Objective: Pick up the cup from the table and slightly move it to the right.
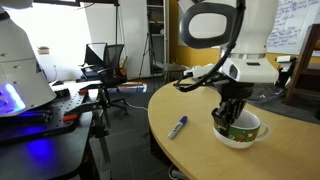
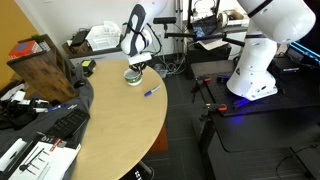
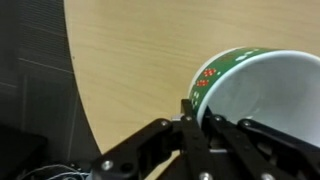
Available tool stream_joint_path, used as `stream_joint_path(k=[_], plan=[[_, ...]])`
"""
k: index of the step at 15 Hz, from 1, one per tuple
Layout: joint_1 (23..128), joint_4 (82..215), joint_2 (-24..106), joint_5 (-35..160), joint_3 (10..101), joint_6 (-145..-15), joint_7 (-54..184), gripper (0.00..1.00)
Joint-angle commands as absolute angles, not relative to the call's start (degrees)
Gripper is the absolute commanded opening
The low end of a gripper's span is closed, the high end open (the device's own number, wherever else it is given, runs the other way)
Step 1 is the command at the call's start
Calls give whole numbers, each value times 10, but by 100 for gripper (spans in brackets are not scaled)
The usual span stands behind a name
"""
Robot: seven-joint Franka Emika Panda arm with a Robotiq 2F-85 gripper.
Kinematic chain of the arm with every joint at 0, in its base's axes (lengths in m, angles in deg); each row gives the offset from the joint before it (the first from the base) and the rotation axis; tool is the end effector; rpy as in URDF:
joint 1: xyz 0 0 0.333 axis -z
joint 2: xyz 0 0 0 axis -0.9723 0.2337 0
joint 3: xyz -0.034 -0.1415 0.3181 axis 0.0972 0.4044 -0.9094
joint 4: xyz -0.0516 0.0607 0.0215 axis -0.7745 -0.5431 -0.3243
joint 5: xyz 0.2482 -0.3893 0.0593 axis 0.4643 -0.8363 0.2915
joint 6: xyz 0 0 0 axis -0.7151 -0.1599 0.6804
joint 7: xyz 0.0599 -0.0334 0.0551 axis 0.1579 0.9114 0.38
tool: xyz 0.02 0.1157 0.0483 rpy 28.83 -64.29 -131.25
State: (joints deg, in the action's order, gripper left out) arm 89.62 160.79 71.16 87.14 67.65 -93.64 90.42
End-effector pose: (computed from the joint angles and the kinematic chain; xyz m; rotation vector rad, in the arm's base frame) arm 0.6009 -0.3458 0.0410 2.5104 -1.8747 0.0058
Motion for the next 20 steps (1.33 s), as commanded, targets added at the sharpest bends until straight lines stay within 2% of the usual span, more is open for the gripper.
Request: stream_joint_path(k=[1,11,12,13,15,20], plan=[[882,1647,701,872,697,-949,945,3],[937,1710,669,946,673,-974,919,3],[933,1717,664,941,677,-977,921,35],[928,1727,658,939,680,-983,923,37],[916,1750,646,935,684,-986,928,50],[859,1822,593,920,722,-1074,960,88]])
